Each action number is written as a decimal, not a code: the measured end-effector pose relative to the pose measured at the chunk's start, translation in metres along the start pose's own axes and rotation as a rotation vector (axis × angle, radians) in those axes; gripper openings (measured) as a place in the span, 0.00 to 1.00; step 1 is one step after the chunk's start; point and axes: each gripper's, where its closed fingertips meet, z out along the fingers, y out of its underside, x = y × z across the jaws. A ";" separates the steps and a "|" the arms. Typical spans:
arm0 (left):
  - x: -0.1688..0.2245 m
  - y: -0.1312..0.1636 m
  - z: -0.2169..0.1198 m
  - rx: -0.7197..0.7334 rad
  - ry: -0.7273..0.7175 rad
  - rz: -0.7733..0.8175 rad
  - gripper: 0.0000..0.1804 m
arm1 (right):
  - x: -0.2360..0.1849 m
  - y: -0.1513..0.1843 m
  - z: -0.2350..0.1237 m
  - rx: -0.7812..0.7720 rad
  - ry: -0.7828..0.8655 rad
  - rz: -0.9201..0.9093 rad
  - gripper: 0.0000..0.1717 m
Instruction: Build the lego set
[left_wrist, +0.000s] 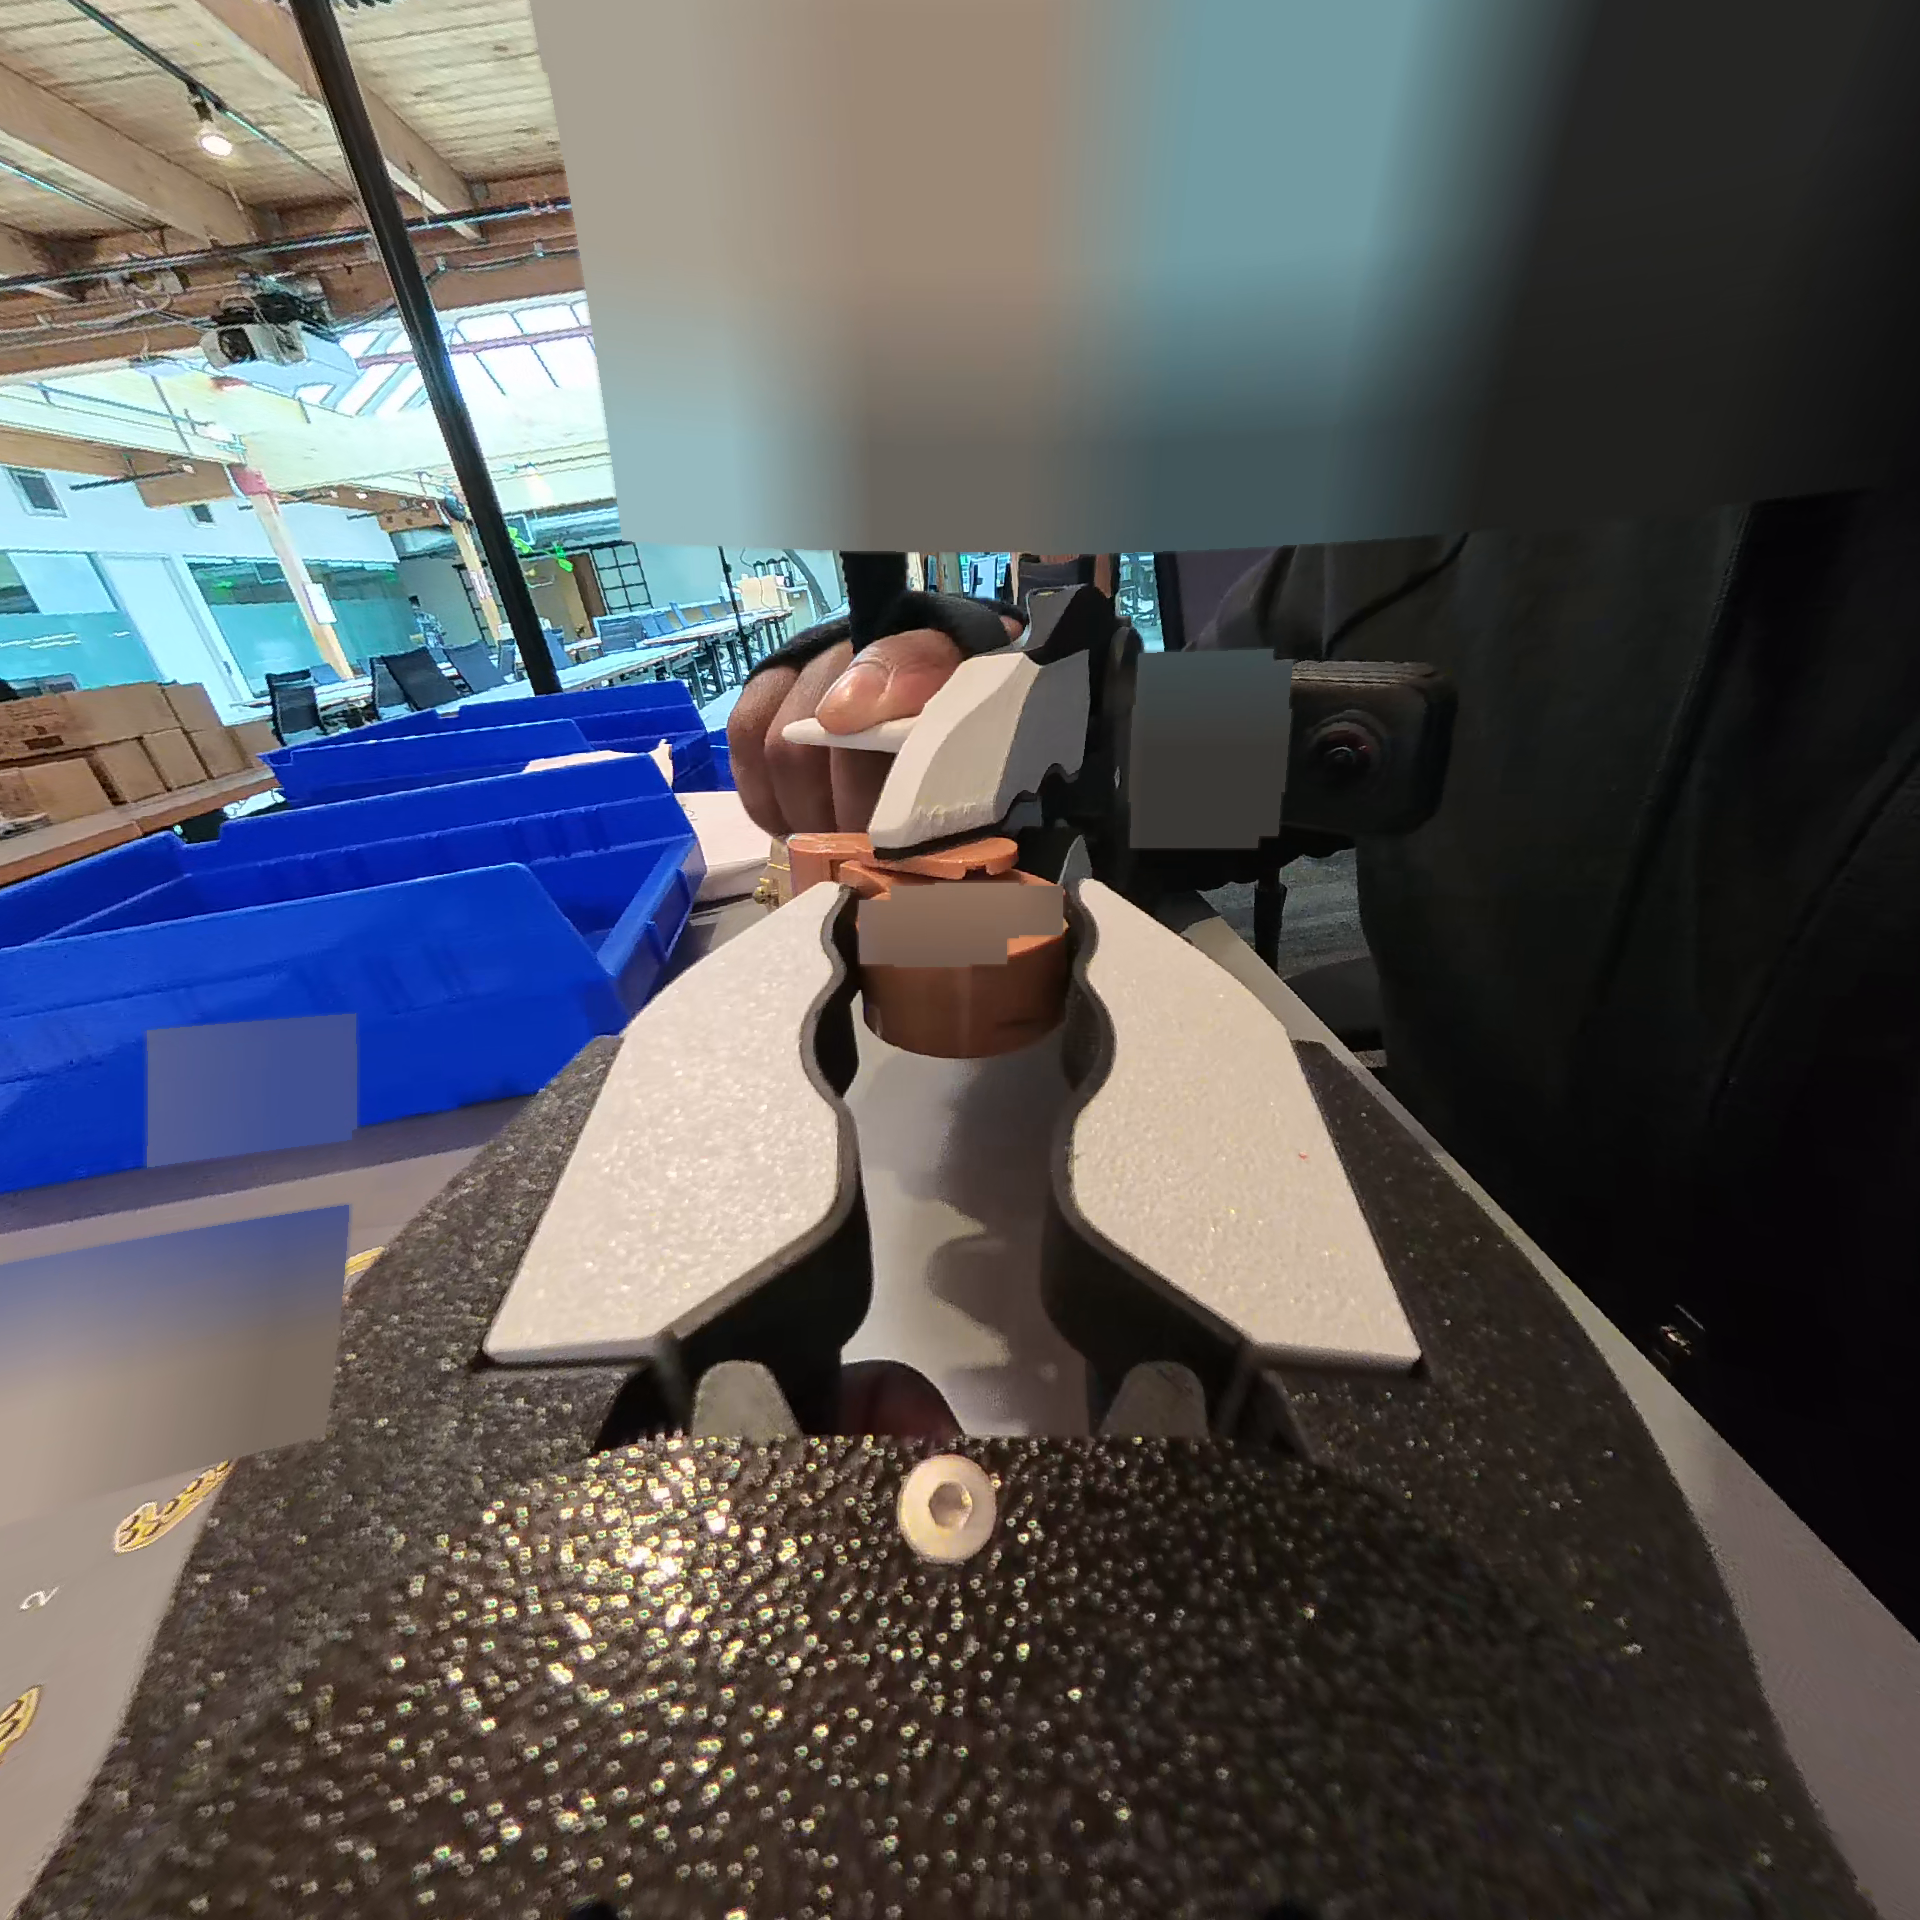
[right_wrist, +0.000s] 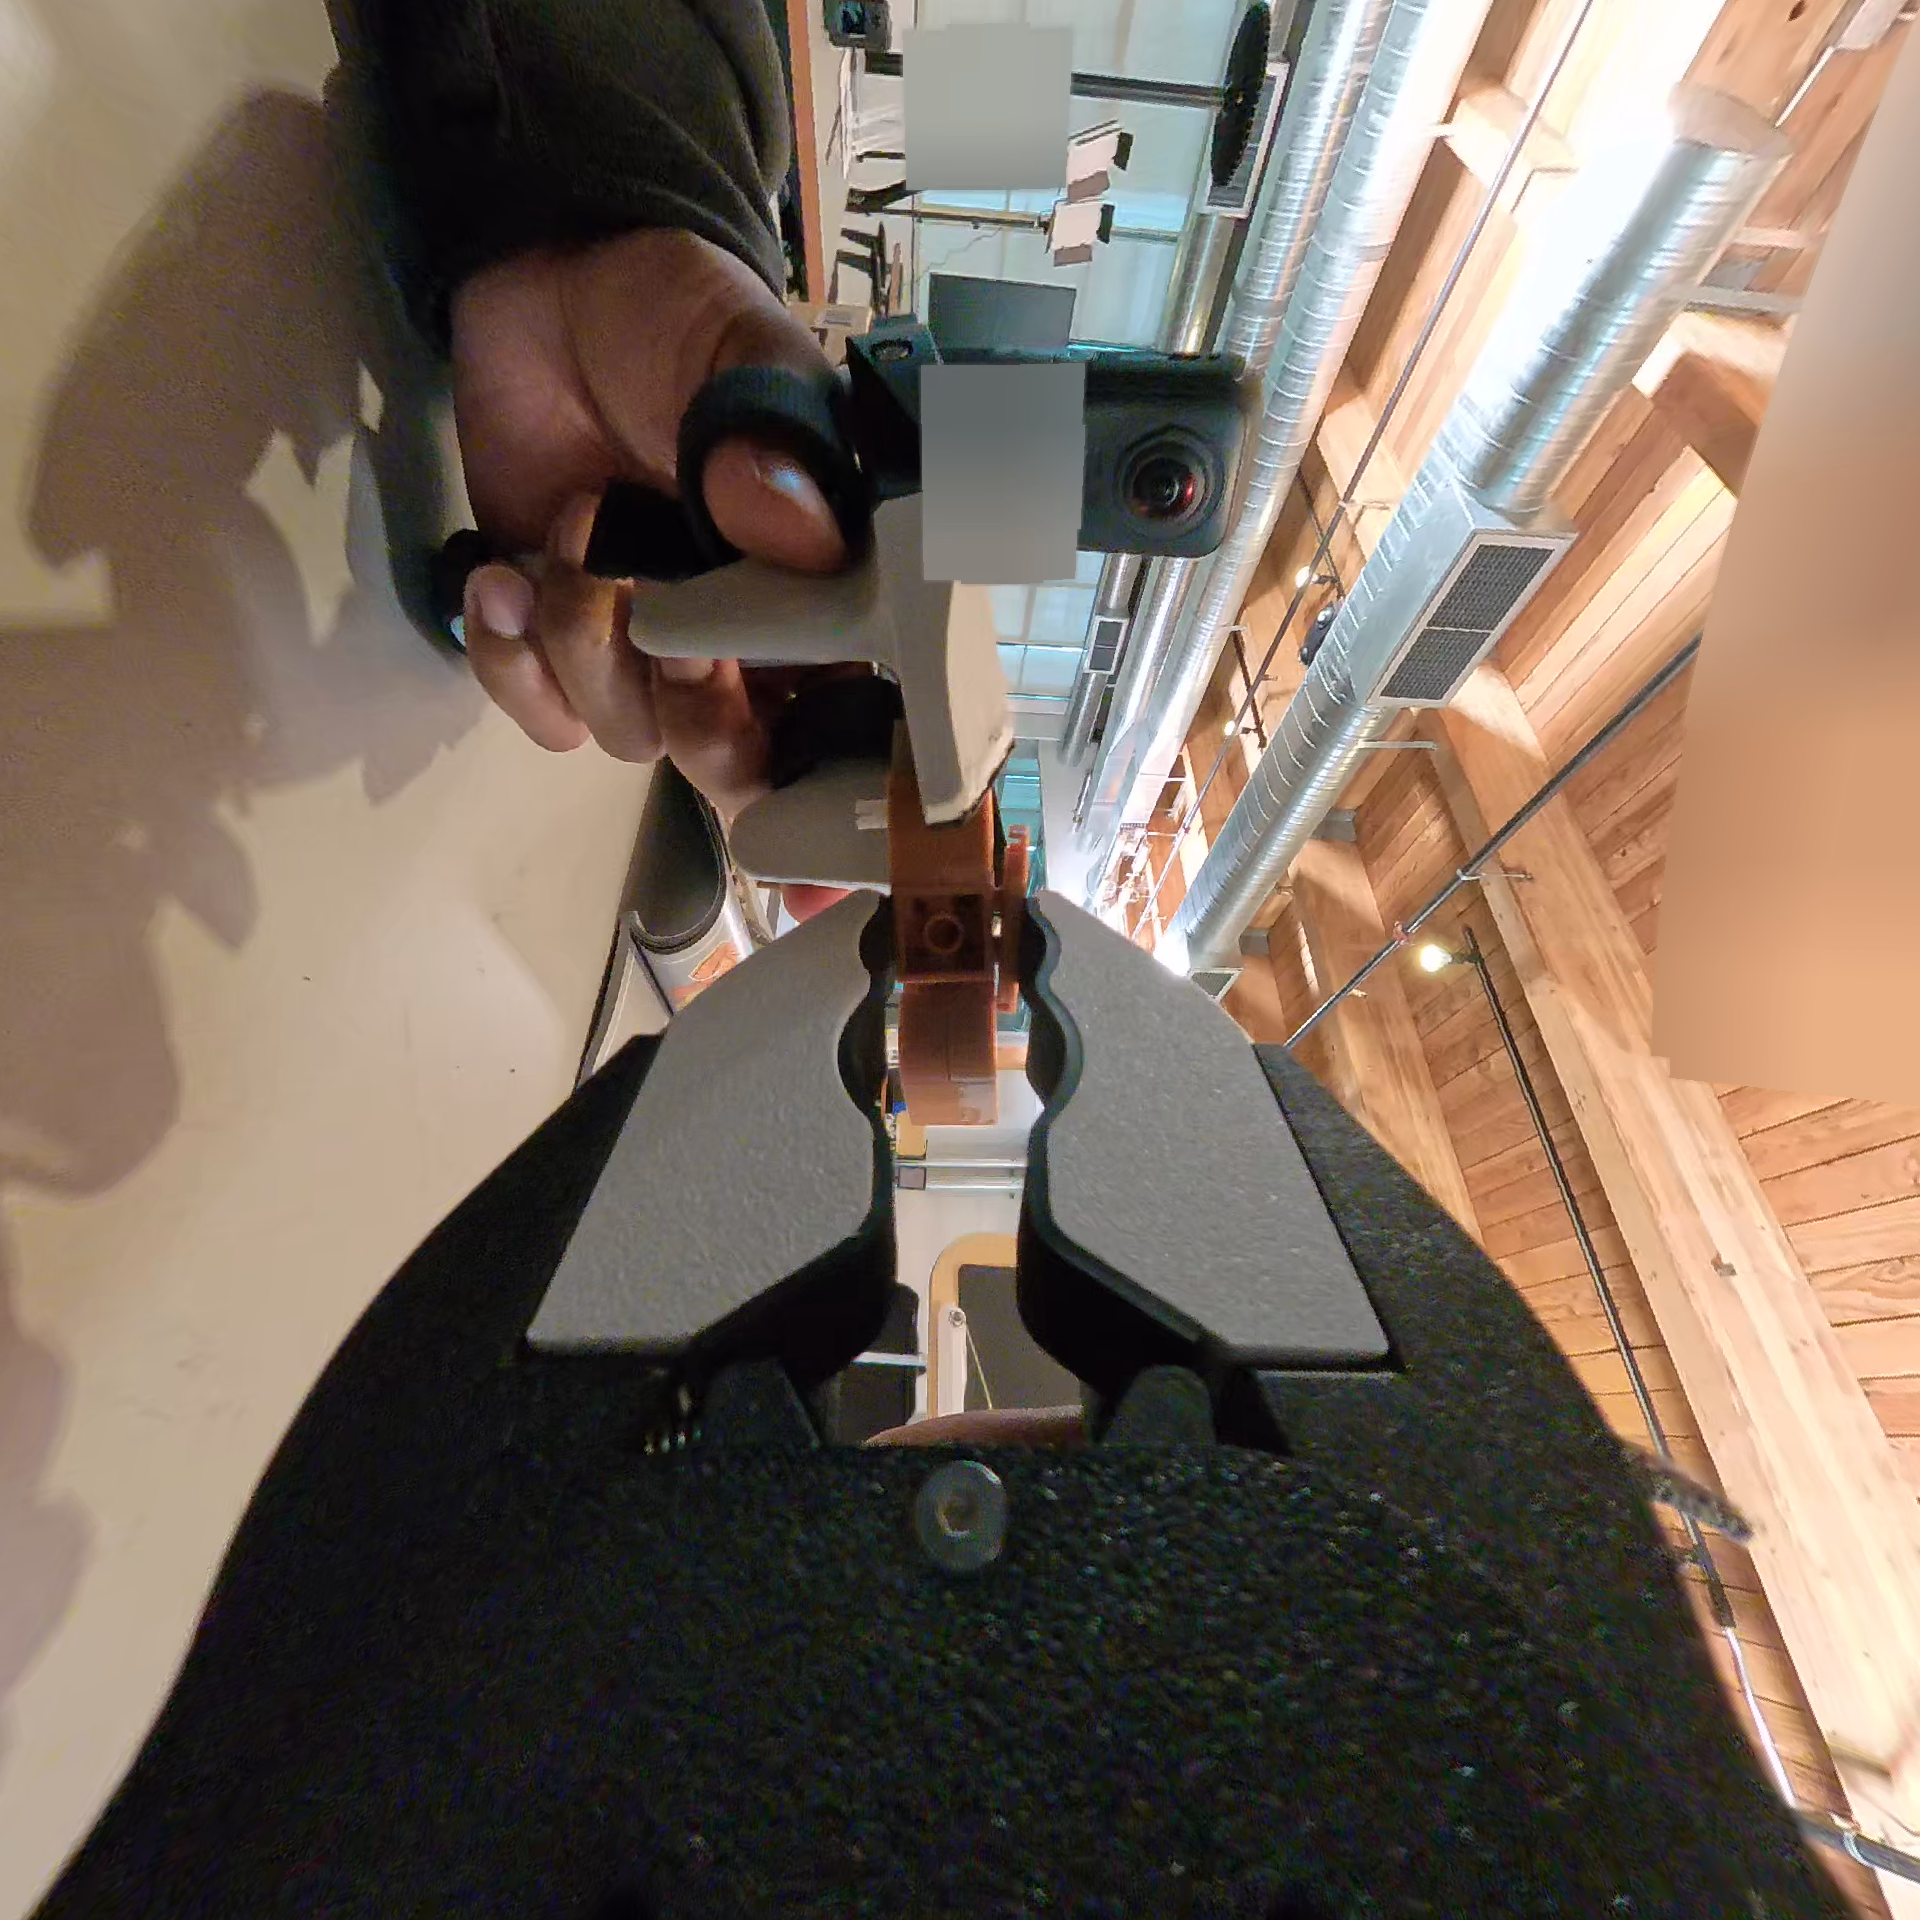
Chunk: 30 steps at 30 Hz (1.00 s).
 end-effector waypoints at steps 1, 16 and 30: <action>0.001 0.000 0.000 0.001 0.003 0.002 0.20 | 0.000 0.000 0.000 -0.003 -0.003 -0.011 0.13; 0.005 -0.003 -0.002 0.026 0.054 -0.034 0.20 | 0.000 -0.004 0.000 -0.047 -0.057 -0.026 0.12; -0.011 -0.014 -0.012 0.122 0.003 -0.106 0.20 | 0.014 0.008 0.001 -0.055 0.087 0.146 0.20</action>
